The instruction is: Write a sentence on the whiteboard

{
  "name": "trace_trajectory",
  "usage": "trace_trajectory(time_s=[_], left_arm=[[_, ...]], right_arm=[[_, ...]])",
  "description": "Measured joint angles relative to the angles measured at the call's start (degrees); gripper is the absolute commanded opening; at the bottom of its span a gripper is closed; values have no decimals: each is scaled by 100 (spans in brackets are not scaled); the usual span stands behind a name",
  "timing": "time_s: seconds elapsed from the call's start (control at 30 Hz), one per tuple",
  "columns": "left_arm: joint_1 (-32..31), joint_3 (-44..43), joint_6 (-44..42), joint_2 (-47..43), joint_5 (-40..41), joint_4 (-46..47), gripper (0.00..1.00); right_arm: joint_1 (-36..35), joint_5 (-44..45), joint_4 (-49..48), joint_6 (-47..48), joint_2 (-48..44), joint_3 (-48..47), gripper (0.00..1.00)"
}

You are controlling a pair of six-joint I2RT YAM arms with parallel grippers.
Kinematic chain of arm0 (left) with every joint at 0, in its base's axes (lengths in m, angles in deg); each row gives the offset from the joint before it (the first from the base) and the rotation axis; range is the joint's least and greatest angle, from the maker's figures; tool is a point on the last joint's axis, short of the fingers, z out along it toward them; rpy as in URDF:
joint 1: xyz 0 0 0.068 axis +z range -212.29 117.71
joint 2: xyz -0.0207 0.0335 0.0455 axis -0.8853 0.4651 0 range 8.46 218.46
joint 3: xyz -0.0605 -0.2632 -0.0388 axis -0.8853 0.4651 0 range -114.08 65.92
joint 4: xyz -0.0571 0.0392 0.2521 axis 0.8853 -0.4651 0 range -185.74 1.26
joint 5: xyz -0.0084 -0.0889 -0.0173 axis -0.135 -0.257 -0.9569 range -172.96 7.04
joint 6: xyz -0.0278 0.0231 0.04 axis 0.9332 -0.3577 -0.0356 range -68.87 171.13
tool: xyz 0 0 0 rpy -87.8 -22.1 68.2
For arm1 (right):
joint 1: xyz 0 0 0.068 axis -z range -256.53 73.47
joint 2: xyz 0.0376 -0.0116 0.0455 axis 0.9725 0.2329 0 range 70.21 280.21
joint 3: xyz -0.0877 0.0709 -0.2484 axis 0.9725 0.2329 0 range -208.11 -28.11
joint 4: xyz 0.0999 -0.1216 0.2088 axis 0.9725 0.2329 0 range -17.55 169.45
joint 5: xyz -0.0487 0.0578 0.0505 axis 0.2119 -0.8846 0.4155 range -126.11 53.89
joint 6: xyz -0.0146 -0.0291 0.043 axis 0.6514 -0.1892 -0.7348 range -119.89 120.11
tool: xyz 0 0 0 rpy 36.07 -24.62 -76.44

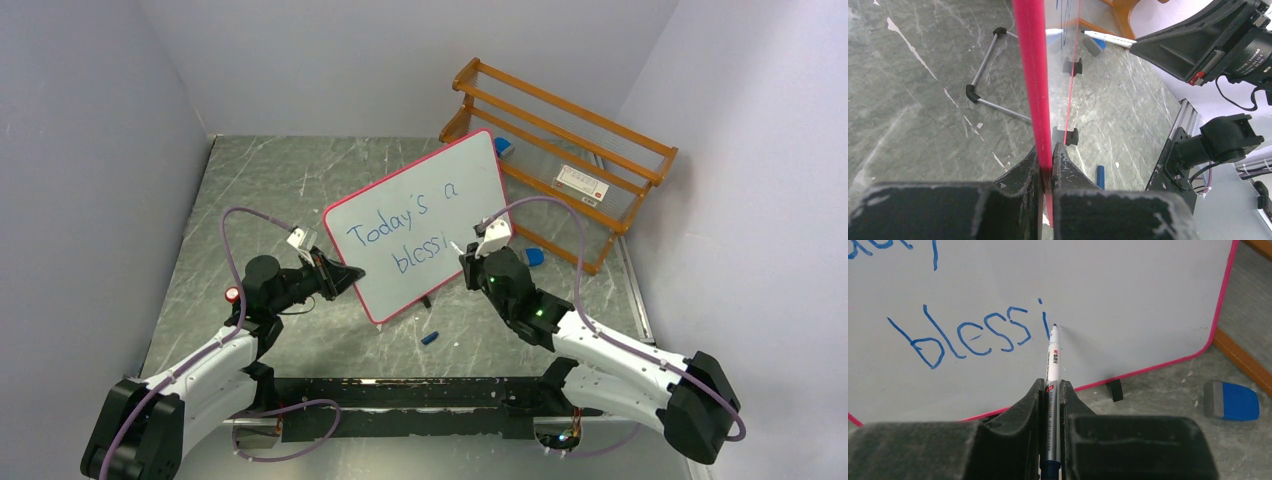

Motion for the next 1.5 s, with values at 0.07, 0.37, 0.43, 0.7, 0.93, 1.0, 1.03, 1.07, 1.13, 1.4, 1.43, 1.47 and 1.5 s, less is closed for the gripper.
trace_trajectory(time_s=[0.07, 0.37, 0.43, 0.7, 0.93, 1.0, 1.03, 1.07, 1.13, 1.4, 1.43, 1.47, 1.5], left_arm=[[0, 0, -2, 0, 0, 0, 5], [0, 0, 0, 0, 0, 0, 5], [0, 0, 0, 0, 0, 0, 5], [0, 0, 0, 0, 0, 0, 5], [0, 0, 0, 0, 2, 0, 5], [0, 0, 0, 0, 2, 0, 5], [0, 0, 2, 0, 2, 0, 5], [0, 0, 2, 0, 4, 0, 5], [0, 0, 2, 0, 4, 0, 5], [0, 0, 4, -2, 4, 0, 5], [0, 0, 4, -2, 4, 0, 5], [0, 0, 4, -2, 4, 0, 5], [0, 0, 4, 0, 4, 0, 5]], right_arm=[[15, 35, -59, 26, 31, 0, 0], [116, 57, -323, 138, 210, -7, 0], [133, 50, -358, 151, 238, -13, 0], [173, -26, -501, 195, 278, -20, 0], [214, -83, -507, 190, 354, -22, 0], [214, -83, -468, 164, 354, -22, 0], [216, -83, -444, 144, 354, -22, 0], [221, -90, -426, 122, 354, -22, 0], [223, -101, -391, 92, 350, -22, 0], [225, -212, -83, -39, 260, -11, 0], [225, -219, -79, -48, 260, -7, 0], [225, -221, -79, -48, 260, -4, 0], [225, -221, -79, -48, 260, -2, 0]])
